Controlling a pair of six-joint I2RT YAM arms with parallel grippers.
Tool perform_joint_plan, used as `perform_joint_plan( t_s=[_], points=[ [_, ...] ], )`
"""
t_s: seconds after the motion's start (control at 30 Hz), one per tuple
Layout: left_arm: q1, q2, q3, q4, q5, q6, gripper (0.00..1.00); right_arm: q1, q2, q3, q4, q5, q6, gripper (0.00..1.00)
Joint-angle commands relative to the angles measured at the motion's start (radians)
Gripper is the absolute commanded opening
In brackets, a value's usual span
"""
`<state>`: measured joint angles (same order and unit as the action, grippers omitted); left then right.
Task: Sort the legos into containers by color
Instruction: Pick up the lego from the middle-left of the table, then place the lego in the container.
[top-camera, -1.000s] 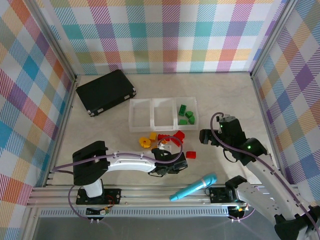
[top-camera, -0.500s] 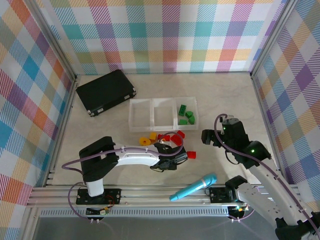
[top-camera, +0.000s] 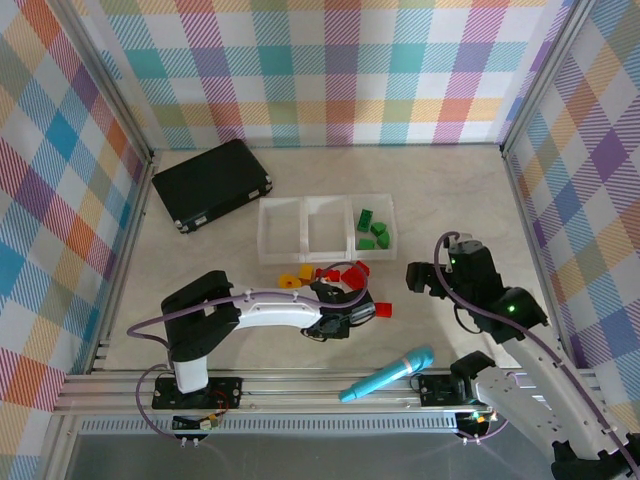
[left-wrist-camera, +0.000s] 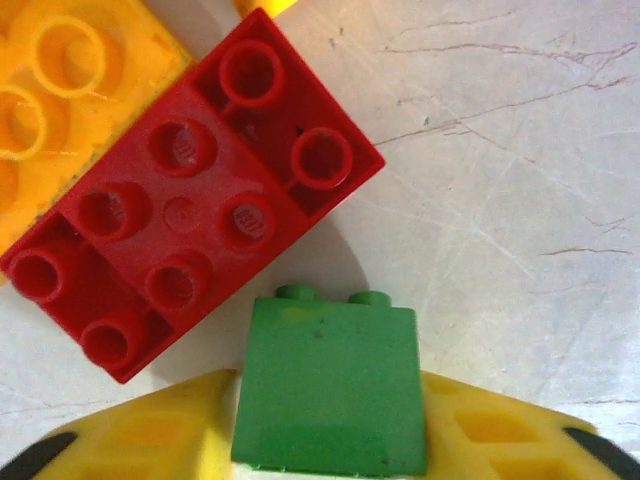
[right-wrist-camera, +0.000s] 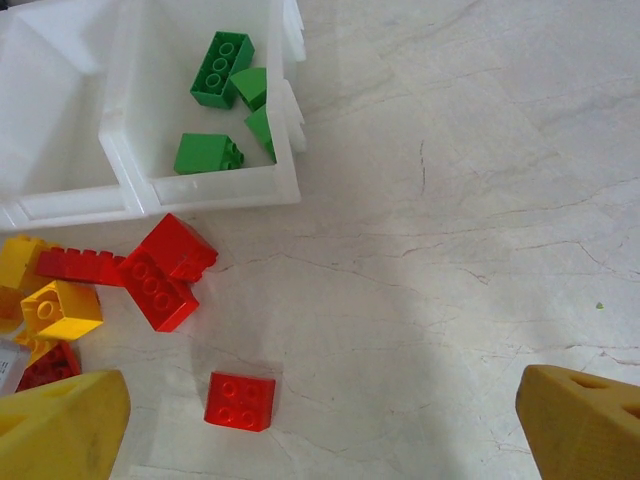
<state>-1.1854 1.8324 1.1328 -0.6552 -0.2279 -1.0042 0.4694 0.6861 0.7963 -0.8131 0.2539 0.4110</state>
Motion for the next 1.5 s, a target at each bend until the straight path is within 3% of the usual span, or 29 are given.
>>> perform_joint_plan(
  t_s=[0.0,0.43,0.77,1.03,1.47],
  points=[
    [0.01,0.052,0.033,0.082,0.041,0.019,0.37,-0.008,-0.026,-0.012,-0.024,0.012,0.02,0.99],
    [0.012,0.017,0.161,0.025,0.002,0.143,0.28,-0.008,-0.072,-0.042,-0.021,0.019,0.032,0.99],
    [0.068,0.033,0.421,-0.1,-0.079,0.279,0.27,-0.007,-0.179,-0.048,-0.045,0.119,0.07,0.99],
    [0.197,0.142,0.651,-0.099,-0.08,0.409,0.27,-0.007,-0.23,-0.062,-0.045,0.139,0.082,0.99],
    [0.279,0.396,0.942,-0.012,-0.072,0.515,0.29,-0.008,-0.227,-0.066,-0.038,0.134,0.086,0.99]
  ],
)
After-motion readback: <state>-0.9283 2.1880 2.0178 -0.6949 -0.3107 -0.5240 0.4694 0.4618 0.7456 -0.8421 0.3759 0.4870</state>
